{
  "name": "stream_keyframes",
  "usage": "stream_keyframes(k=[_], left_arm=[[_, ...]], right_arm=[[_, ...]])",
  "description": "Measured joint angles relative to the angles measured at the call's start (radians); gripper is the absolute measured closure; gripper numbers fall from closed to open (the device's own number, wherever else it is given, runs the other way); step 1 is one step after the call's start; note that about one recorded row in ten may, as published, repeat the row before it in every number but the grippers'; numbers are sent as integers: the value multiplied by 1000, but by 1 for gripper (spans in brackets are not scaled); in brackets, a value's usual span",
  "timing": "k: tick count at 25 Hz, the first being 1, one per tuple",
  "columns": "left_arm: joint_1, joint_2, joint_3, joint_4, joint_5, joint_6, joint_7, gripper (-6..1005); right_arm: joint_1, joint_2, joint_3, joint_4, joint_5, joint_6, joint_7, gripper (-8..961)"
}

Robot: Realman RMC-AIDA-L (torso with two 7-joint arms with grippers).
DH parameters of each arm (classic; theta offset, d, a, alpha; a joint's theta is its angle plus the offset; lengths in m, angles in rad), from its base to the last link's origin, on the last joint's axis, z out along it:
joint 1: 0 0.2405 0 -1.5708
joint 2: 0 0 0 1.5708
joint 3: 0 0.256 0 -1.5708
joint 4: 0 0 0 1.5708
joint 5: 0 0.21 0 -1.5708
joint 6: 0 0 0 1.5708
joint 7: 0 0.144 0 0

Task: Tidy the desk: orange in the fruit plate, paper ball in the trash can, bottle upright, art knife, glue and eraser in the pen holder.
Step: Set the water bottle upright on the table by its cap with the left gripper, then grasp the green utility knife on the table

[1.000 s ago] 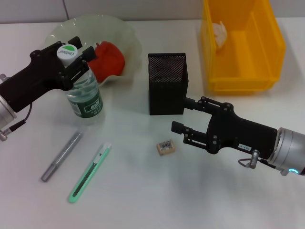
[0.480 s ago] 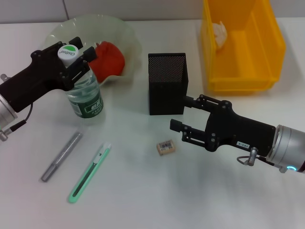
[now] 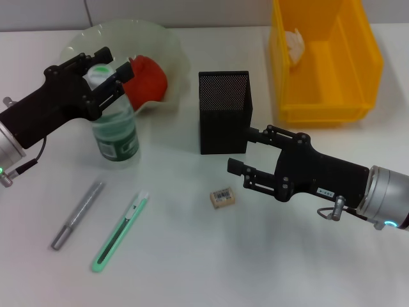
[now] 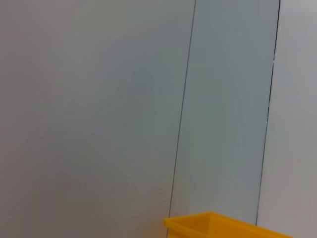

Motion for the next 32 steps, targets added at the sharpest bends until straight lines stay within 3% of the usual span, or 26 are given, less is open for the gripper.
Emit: stream_keyframes(k=[21, 32], left_arm=[[-2, 0, -20, 26, -36, 54, -1, 489], [1, 5, -8, 26, -105, 341, -53, 487]], right_arm=[[9, 0, 0, -2, 0, 12, 0, 276], [1, 0, 0, -2, 1, 0, 0, 276]])
